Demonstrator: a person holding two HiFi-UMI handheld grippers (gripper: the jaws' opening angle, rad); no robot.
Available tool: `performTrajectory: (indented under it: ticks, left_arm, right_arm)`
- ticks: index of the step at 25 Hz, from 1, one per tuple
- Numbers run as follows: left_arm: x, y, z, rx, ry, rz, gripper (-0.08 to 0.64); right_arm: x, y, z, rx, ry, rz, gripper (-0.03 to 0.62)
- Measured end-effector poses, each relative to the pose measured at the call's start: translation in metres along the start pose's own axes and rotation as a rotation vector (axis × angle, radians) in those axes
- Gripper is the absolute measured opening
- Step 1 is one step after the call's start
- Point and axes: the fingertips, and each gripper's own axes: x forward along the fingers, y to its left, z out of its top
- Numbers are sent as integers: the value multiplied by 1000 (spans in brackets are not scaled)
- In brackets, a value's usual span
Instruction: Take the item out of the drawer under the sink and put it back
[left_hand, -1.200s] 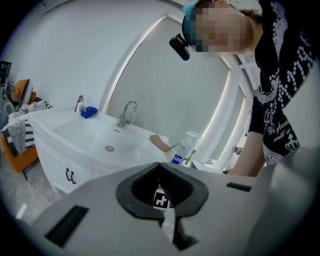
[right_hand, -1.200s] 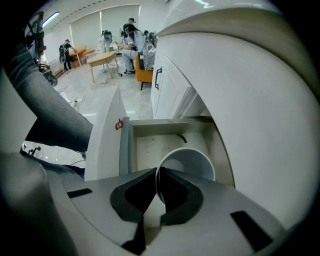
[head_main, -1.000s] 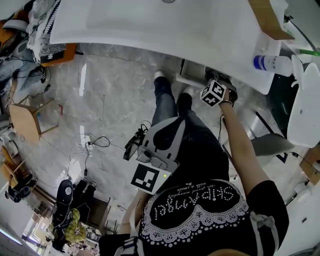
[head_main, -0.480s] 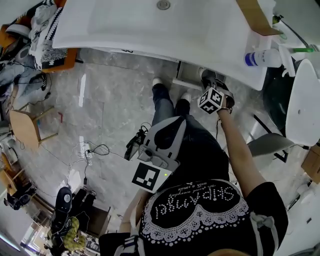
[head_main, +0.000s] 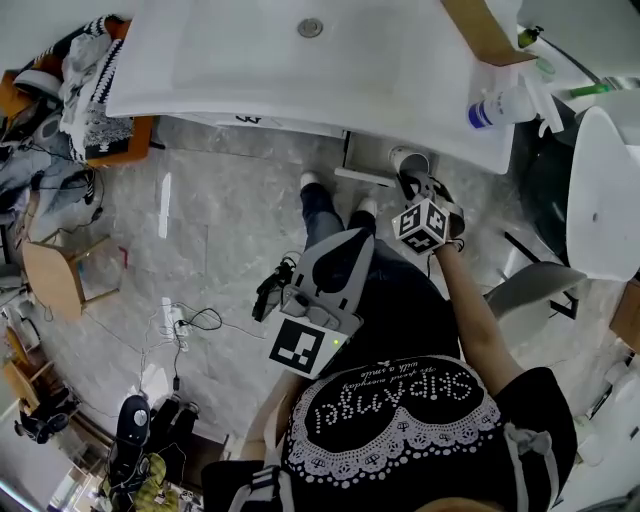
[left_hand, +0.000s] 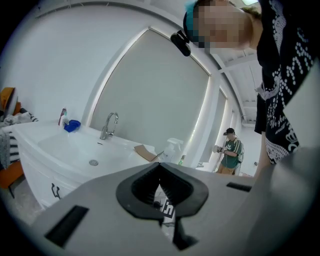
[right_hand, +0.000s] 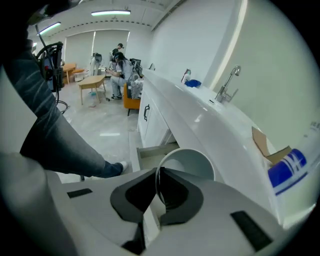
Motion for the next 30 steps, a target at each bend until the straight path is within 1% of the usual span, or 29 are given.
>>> performTrajectory:
  ticks: [5,8,10,14,20,23,26,30]
  left_arm:
    - [8,-4,4,27,-18,-24,3]
    - [12,-10,4,46,-16,-36,3]
    - [15,-14,4,71,-4,-56,3]
    - [21,-20,8,85,-28,-86,3]
    - [26,-22,9,87,-34,-94,3]
    - [26,-24,4,117,-2,-105,3]
    - [26,-27,4,133,7,-110,3]
    - [30,-29,9,125,-36,-119,3]
  right_arm:
    - [-31,-4,11,41,-67,-35,23]
    - [-47,-6,10,60,-103,-50,23]
    - [-59,-11,13,94,-125,-68,23]
    - [-84,-23,21,154,-172,-110,23]
    - [-119,-38,33,241,-246,-163,23]
    - [-135,-44,38,286,-282,-185,23]
    - [-152,-47,44,325,-334,-205,23]
    - [-174,-53,59,377,-440,-232,23]
